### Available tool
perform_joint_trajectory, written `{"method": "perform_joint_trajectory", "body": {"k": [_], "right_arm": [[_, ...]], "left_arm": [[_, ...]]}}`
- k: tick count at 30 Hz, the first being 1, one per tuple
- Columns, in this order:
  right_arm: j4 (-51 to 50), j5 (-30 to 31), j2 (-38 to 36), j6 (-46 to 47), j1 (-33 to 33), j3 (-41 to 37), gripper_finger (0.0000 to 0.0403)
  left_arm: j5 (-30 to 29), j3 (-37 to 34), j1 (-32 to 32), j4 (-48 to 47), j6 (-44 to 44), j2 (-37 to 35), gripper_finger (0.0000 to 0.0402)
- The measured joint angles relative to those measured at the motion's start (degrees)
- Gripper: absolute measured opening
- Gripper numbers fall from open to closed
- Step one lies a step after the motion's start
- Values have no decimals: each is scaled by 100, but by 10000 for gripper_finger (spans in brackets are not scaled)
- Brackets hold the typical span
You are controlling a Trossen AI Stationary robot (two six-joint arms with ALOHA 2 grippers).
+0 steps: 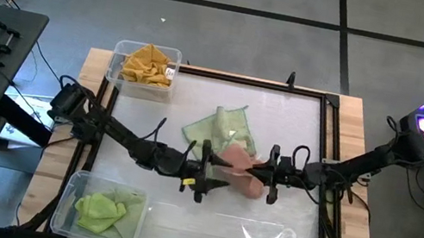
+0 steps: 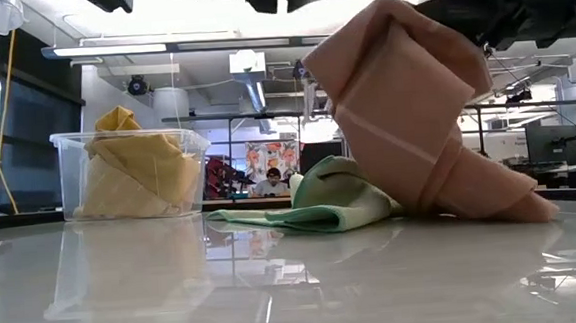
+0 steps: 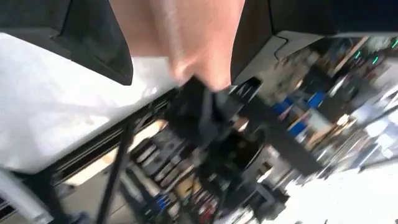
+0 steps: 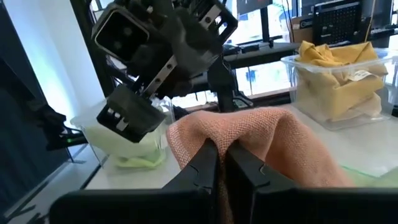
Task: Sort towels by color in basket
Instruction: Put the dark orange towel into the top transparent bin
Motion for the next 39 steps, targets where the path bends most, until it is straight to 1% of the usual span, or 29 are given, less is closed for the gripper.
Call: {"method": "perform_joint_trajectory", "body": {"k": [3,6,9,15,19,22,24,28,31,33,35,39], "right_arm": [[-165,24,0,11,59,0,13],[-595,287,-2,164,198,4,13],[-1331,495,-2,517,330,4,13],[-2794,514,-4,1358,428,4,13],[-3506,517,-4,1763,427,4,19],[-3593,487,-4,1622,424,4,49],[-3595,490,-4,1443,424,4,82],[-3584,678,-1,1026,417,4,161],[-3513,706,90,660,415,7,202],[-3472,702,260,448,416,7,214],[-3415,702,514,323,414,7,216],[-3266,706,1119,508,413,13,211]], "left_arm": [[-146,0,0,-238,-133,0,259],[-147,-2,-18,-423,-196,2,259],[-154,-2,-71,-525,-471,2,259],[-466,-2,-98,-523,-891,4,259],[-685,-2,-94,-475,-905,4,259],[-786,-2,-68,-484,-911,4,259],[-788,-2,-42,-477,-911,4,259],[-797,-2,-20,-479,-923,7,259],[-797,-2,-17,-488,-1017,7,259],[-795,-2,-17,-501,-1053,7,259],[-795,-2,-19,-525,-1053,7,259],[-795,-2,-20,-549,-1018,7,259]]}}
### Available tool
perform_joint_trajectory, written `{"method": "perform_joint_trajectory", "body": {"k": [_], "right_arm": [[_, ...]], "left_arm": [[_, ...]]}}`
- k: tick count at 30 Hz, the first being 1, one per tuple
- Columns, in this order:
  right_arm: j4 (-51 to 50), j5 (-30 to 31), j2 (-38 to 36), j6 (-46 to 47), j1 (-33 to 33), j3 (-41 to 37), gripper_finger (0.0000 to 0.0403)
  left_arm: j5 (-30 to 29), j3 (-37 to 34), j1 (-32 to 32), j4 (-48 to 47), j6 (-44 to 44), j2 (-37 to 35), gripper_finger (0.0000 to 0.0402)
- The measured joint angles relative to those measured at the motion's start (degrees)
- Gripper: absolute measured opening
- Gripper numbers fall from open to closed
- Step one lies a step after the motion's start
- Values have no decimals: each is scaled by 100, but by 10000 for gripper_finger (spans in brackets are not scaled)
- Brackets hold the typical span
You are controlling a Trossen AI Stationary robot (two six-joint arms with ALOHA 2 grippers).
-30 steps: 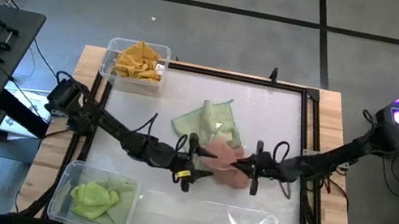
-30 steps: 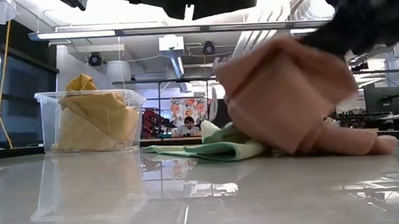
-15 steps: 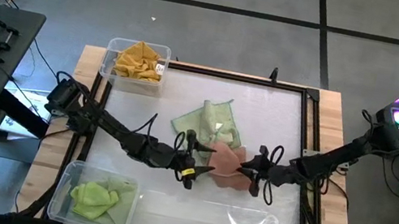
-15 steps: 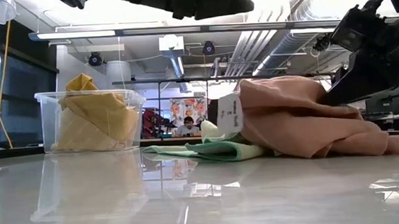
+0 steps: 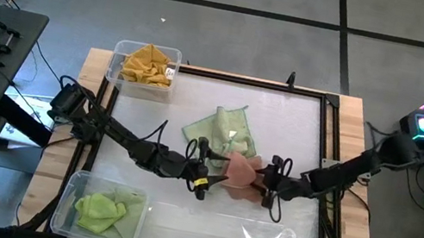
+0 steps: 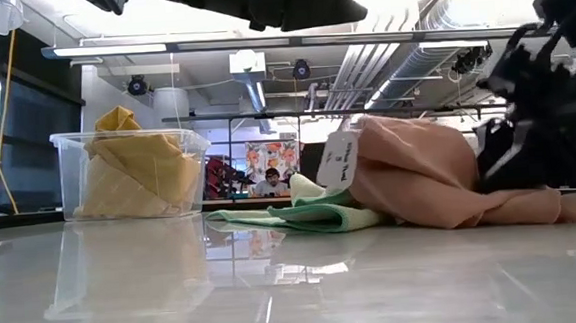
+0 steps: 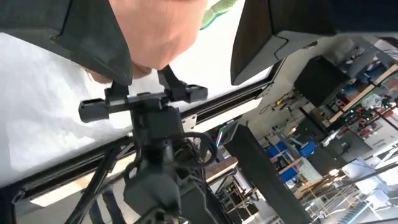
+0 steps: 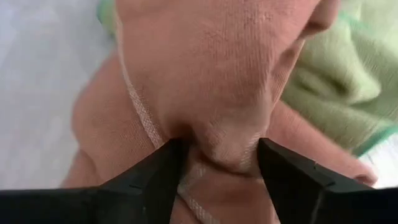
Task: Sort towels by color in basket
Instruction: Put the dark orange towel into the top transparent bin
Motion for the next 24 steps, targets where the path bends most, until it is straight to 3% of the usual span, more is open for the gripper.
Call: {"method": "perform_joint_trajectory", "body": {"k": [4,9,15,24], "right_arm": [[136,3,560,468,0,28,185],[442,30,1004,1019,0,52,117],[1338,-117,1173,689,-6,-13,43],[2922,-108,698,-11,-87,-25,42]], "left_arm": [[-2,0,-65,-116,369,4,259],[-86,0,-162,-114,660,4,259],[-105,0,-225,-112,751,4,259],[370,0,-295,-38,1424,4,259]]}}
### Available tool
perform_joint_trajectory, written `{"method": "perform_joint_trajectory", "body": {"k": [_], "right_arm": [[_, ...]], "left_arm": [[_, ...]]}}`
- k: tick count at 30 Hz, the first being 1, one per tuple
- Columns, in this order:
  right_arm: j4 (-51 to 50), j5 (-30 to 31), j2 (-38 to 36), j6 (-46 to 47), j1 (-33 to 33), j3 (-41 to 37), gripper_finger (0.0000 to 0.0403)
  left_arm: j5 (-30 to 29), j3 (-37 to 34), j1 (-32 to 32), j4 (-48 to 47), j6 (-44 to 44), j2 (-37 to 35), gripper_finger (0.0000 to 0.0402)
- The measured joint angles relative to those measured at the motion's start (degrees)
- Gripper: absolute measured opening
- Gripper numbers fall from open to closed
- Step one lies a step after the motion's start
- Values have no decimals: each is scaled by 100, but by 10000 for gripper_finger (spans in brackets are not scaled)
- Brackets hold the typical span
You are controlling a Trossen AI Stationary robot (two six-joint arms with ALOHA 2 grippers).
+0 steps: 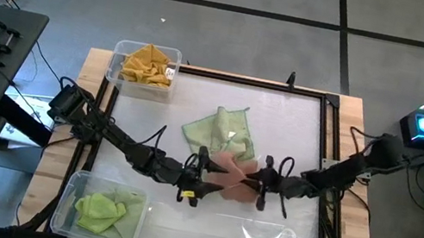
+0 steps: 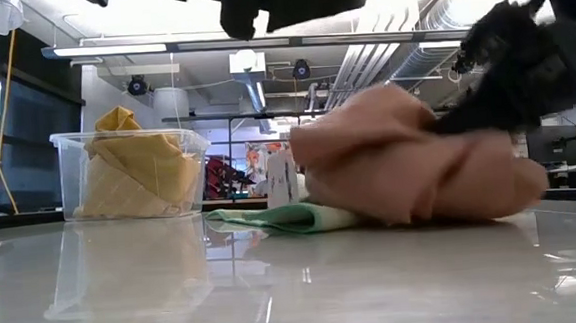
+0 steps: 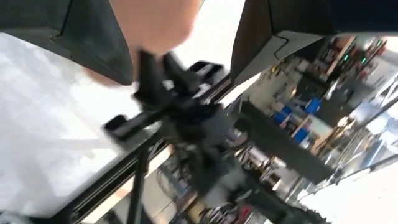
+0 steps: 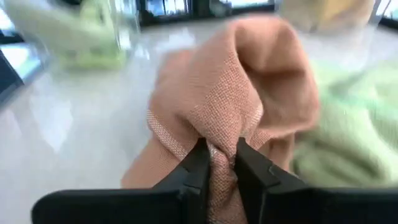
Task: Sort towels by color in basket
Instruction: Put the dark orange towel into the top transparent bin
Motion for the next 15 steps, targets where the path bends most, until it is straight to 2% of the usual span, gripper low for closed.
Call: {"method": "perform_joint_trajectory", "body": {"k": [7,15], "right_arm": [[229,-185,-836,-46,-238,5,40],[210,-966,-977,-53,-402,7,41]], "left_arm": [[140,0,48,225,289,149,259],[47,2,172,1179,1503,1023,259]]}}
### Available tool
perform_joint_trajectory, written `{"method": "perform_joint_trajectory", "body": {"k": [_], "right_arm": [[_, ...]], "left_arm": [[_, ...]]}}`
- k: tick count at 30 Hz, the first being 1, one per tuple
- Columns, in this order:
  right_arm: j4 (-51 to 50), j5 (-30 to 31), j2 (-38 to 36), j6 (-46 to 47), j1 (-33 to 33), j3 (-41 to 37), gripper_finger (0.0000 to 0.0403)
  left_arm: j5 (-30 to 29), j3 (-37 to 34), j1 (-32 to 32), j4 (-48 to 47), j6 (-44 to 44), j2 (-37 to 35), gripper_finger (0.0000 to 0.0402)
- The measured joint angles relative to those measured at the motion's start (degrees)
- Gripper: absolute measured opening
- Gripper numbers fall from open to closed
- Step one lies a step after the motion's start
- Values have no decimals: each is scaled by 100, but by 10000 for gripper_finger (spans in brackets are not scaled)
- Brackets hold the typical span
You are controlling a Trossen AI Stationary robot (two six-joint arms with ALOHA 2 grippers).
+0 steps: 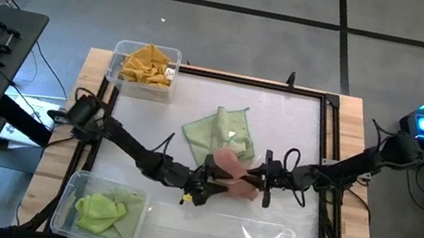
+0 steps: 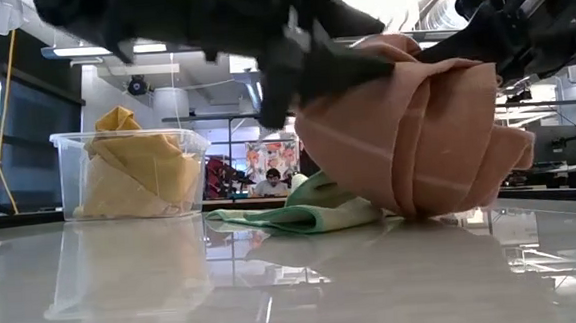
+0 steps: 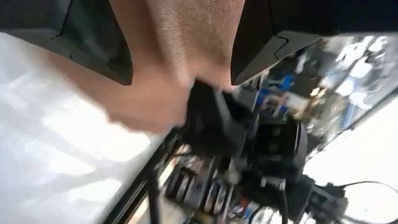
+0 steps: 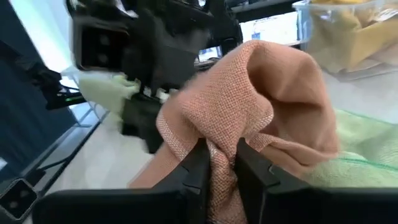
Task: Sort towels by color in basket
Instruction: Put the dark orange towel into the top transparent bin
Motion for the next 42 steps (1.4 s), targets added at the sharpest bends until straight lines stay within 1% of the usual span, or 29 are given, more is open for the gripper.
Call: {"method": "perform_joint_trajectory", "body": {"k": [3,6,9,11,14,19,21,24,27,28,30,32,34,36,38,40,42], "right_arm": [[-19,-62,-1,18,0,0,41],[-31,-164,0,44,-2,0,42],[-39,-298,0,30,-4,-2,42],[-35,-376,0,26,-4,-2,42],[-53,-465,0,-56,-4,-2,42],[-72,-538,3,-292,2,-2,43],[-77,-540,4,-319,2,-2,43],[-130,-497,4,-331,6,-2,48],[-260,-335,4,-279,7,0,65],[-267,-306,0,-237,7,4,75],[-241,-302,-32,-209,9,22,98],[-292,-240,-160,-204,7,30,120],[-554,-164,-379,-171,0,33,134],[-1016,39,-698,-48,2,30,139],[-1459,387,-1049,81,7,28,140],[-1954,754,-1344,234,7,28,141],[-2217,1052,-1525,350,7,28,141]], "left_arm": [[-101,108,104,264,37,313,259],[-140,255,207,268,-233,534,259],[-185,385,295,250,-698,676,259],[-166,452,347,62,-1137,680,256],[-36,542,401,-226,-1719,676,239],[447,577,514,-465,-2256,665,180],[468,579,524,-502,-2416,665,150],[488,579,525,-538,-2406,665,98],[413,568,452,-623,-2232,638,43],[321,566,413,-642,-2207,610,28],[95,562,296,-838,-2199,461,12],[-222,560,162,-1206,-2215,259,14],[-800,556,-36,-1836,-2202,-13,16],[-1428,551,-251,-2332,-2199,-356,16],[-1939,555,-461,-2595,-2199,-738,15],[-2323,555,-647,-2659,-2197,-1093,15],[-2551,560,-816,-2652,-2191,-1457,15]]}}
